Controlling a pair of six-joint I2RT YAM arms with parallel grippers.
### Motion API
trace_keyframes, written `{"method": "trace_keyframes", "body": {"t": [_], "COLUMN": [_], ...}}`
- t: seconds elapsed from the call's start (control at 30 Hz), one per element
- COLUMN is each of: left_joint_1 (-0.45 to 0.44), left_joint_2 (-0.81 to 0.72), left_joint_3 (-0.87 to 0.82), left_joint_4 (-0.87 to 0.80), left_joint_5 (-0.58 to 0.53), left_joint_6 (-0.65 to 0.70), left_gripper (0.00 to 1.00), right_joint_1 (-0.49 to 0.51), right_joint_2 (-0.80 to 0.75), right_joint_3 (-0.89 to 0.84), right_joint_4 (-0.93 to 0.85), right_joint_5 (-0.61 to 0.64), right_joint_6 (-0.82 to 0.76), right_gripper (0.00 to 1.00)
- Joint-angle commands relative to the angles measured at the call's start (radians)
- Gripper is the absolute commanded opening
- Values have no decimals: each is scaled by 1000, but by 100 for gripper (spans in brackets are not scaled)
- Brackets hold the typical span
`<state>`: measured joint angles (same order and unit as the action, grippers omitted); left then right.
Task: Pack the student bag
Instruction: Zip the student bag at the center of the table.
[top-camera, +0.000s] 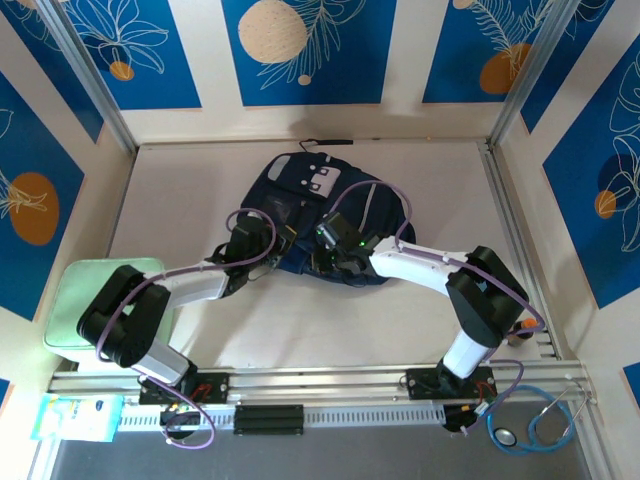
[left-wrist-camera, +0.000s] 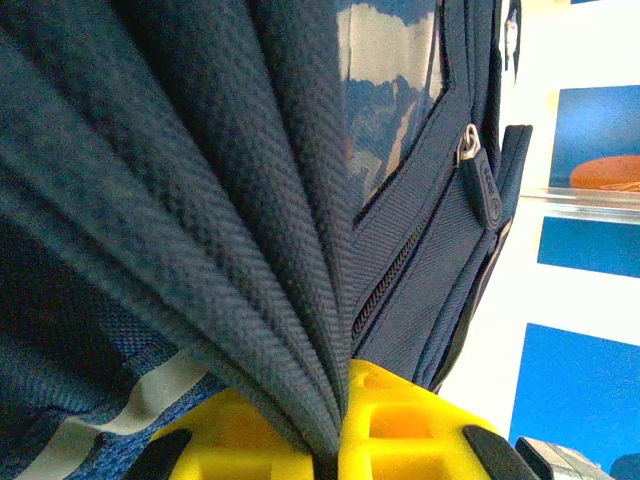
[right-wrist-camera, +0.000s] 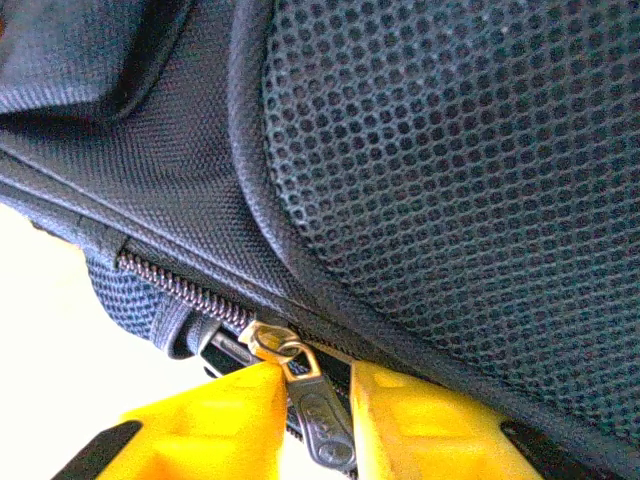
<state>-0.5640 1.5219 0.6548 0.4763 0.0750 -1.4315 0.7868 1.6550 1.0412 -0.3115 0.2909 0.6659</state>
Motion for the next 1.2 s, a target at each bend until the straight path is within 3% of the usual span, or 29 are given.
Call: {"method": "trace_keyframes", "body": {"t": [0.0, 0.3, 0.4, 0.63, 0.87, 1.17], "left_joint_1": [21, 22, 30, 64, 110, 116], "left_joint_2": [-4, 0, 0, -8, -18, 5], "left_joint_3": [19, 25, 22, 12, -13, 2], "left_joint_4": [66, 59, 58, 49, 27, 23], "left_joint_5": [28, 28, 29, 46, 57, 86], "left_joint_6": [23, 28, 30, 42, 60, 69], "left_gripper": [0, 0, 0, 0, 0, 0], "right_joint_1": [-18, 11, 11, -33, -65, -72], "right_joint_2": [33, 72, 56, -29, -81, -66], "right_joint_3": [23, 56, 40, -68, -175, -146], "right_joint_4": [-91, -131, -131, -101, -124, -56], "right_joint_5": [105, 180, 182, 129, 162, -23], "right_joint_6": [-26, -65, -91, -109, -113, -120], "right_gripper": [29, 28, 22, 18, 18, 33]}}
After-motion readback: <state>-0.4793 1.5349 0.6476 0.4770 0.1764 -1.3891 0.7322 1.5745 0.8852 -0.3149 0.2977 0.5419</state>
